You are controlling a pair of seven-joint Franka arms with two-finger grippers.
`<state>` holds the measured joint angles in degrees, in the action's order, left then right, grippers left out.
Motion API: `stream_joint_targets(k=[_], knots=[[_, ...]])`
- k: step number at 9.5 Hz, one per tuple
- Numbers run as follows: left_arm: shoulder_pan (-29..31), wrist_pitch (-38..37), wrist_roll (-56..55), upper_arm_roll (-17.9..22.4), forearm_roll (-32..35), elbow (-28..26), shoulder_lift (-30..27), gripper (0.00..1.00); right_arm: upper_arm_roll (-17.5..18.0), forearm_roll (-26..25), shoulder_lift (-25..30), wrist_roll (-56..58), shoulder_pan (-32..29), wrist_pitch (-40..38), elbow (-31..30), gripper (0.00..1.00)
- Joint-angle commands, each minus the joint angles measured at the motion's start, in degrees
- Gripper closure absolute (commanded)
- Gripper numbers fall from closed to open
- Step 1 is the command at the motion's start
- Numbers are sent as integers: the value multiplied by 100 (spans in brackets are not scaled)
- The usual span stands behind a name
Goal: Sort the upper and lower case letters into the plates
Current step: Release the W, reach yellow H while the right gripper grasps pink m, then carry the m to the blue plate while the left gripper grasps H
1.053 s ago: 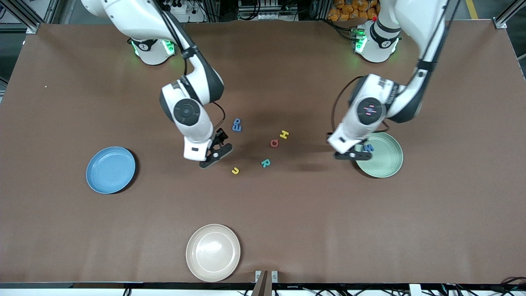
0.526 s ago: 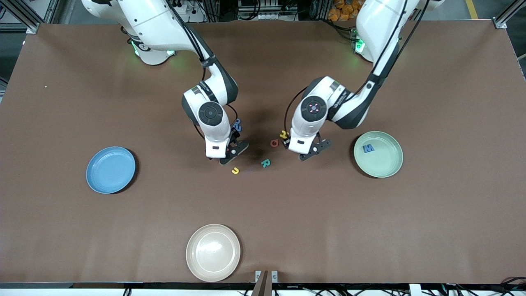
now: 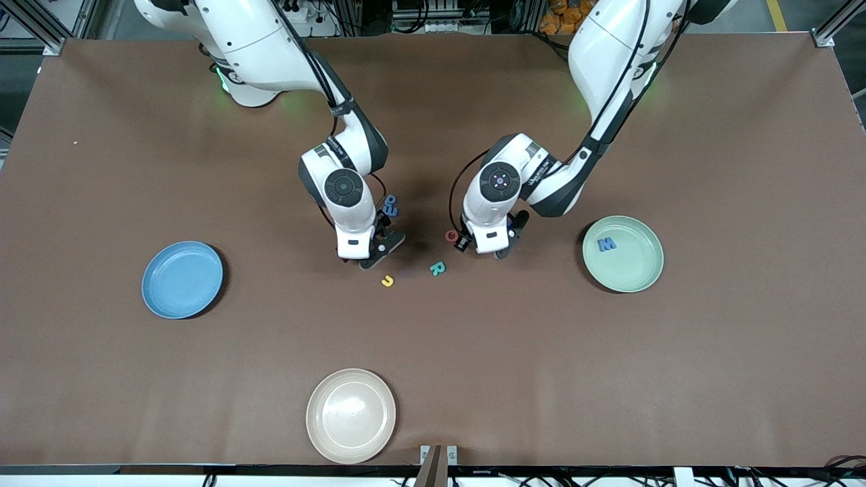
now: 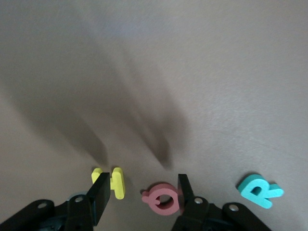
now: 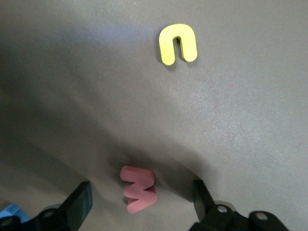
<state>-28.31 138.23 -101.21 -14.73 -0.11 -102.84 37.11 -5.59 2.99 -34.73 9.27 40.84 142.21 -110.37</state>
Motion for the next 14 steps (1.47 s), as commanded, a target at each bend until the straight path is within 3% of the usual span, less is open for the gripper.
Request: stream_joint_targets(k=[1,4,6,7,12,14], knots=[[88,-24,-617,-205,-42,-226,-177,39,-12,-9,62,57,-15,70,-125,99],[97,-51,-874,-302,1,-429,-160,37,-4,-9,71,49,-23,70,-90,100],[106,-51,-874,-311,28,-561,-169,28,-12,18,141,49,-76,70,-38,100],[115,-51,-874,-311,54,-588,-169,28,-21,26,185,31,-181,53,111,100],[150,-33,-883,-311,274,-579,-125,28,-39,0,773,188,-1234,-35,367,100],[150,-33,-892,-319,274,-562,-116,32,-56,-43,1194,409,-1892,-839,367,100]])
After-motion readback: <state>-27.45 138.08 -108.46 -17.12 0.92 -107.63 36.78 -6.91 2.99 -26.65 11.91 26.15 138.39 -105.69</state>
